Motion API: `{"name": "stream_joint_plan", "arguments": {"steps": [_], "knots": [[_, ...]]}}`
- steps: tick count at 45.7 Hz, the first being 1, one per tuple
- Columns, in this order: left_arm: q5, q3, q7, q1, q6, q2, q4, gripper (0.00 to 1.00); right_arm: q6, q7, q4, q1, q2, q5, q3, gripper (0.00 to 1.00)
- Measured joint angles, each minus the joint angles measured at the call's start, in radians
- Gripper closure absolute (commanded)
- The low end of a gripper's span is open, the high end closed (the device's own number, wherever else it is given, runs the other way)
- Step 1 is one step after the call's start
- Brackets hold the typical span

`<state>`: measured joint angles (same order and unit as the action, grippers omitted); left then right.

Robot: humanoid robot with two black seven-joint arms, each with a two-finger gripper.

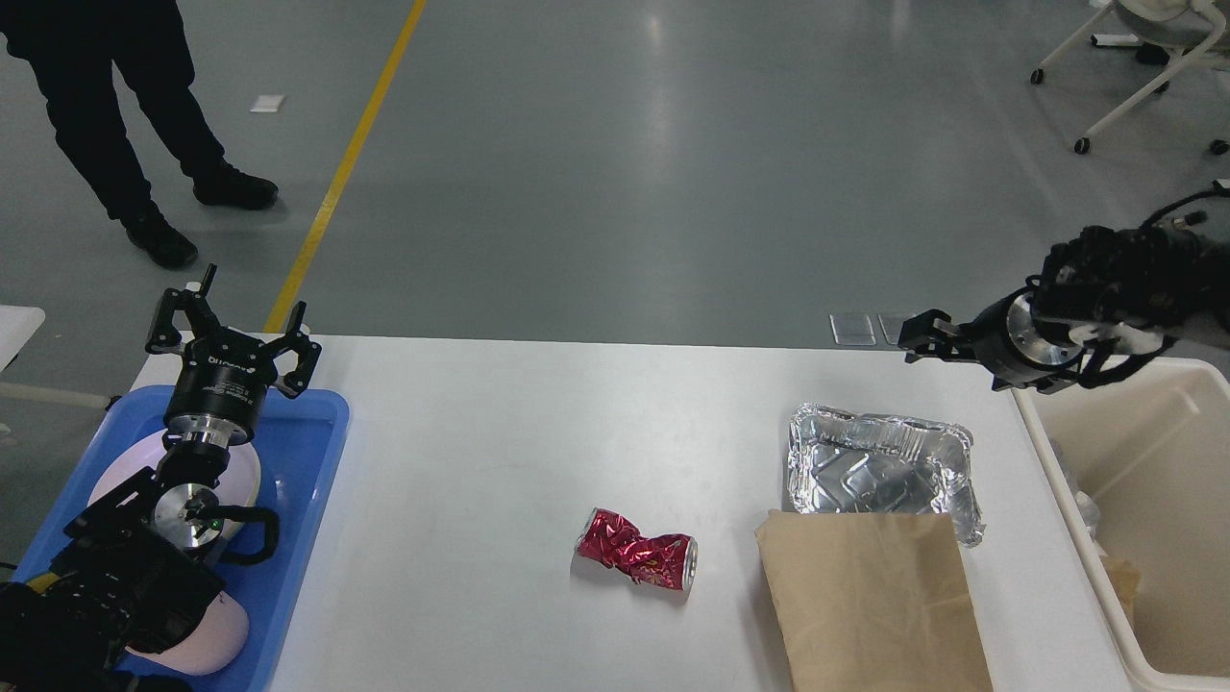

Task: Tidy desktop
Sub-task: 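Move the right gripper over the brown paper bag and grasp it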

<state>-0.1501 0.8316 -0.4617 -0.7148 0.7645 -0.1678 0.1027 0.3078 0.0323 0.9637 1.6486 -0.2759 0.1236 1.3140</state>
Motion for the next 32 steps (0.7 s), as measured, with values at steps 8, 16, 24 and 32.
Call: {"name": "stream_joint_plan", "arguments": {"steps": [8, 16, 24, 32], "knots": [[0.0, 0.0, 0.0, 0.0, 0.0, -0.001, 0.0, 0.04, 0.224, 0.0, 0.147, 0.197, 0.024, 0.002, 0.002, 0.0], [0.0, 0.0, 0.0, 0.0, 0.0, -0.001, 0.0, 0.04, 0.503, 0.001, 0.235, 0.376, 0.014, 0.002, 0.016, 0.0], [0.0, 0.0, 0.0, 0.0, -0.001, -0.001, 0.0, 0.04, 0.645, 0.001, 0.243, 0.482, 0.008, -0.006, 0.042, 0.0], [0.0, 0.0, 0.0, 0.0, -0.001, -0.001, 0.0, 0.04, 0.652, -0.001, 0.239, 0.401, -0.001, -0.041, 0.071, 0.0]]}}
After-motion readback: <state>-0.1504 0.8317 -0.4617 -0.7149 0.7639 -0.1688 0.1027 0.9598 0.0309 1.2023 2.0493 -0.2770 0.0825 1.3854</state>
